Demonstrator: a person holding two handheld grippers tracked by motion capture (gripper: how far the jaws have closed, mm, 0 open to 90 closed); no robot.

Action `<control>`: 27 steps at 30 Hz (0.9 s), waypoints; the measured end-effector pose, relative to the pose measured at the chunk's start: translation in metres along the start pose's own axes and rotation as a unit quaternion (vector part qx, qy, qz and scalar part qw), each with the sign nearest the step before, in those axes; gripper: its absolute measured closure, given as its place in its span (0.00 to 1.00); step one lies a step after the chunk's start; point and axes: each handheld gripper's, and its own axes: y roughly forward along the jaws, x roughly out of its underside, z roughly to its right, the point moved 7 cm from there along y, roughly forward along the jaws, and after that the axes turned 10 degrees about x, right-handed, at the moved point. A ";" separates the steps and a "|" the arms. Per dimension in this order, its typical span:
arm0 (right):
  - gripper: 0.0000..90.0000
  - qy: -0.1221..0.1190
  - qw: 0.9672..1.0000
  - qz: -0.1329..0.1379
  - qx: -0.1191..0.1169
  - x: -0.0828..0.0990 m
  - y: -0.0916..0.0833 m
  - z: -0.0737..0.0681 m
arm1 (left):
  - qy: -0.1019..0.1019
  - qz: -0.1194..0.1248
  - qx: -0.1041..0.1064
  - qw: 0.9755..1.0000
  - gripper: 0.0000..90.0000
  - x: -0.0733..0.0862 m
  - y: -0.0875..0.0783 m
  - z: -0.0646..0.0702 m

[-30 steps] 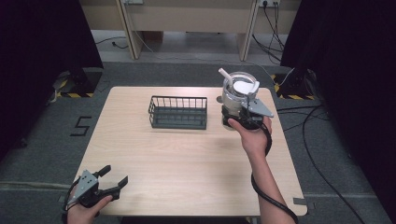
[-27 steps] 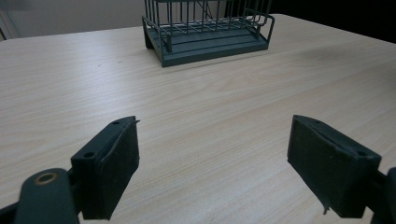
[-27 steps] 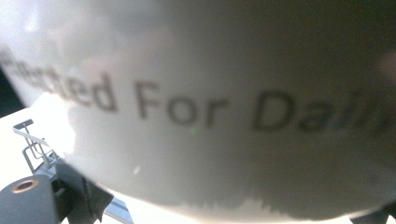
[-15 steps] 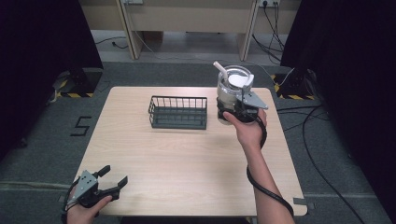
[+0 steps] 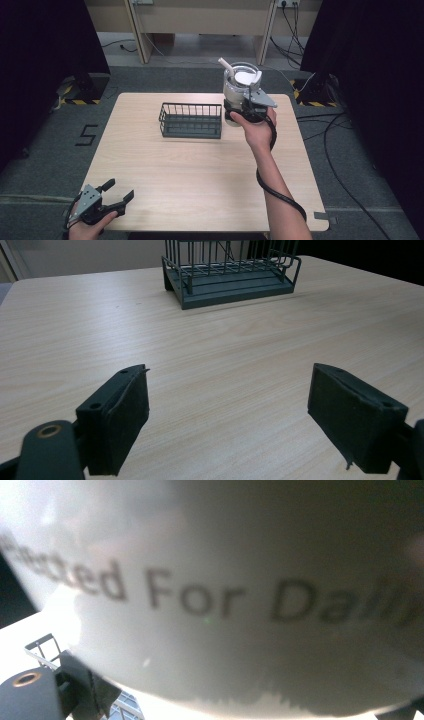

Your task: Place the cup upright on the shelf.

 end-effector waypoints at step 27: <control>0.11 0.002 1.000 -0.013 -0.021 -0.014 0.050 -0.037 | -0.005 0.003 -0.008 1.000 0.18 0.002 -0.007 -0.001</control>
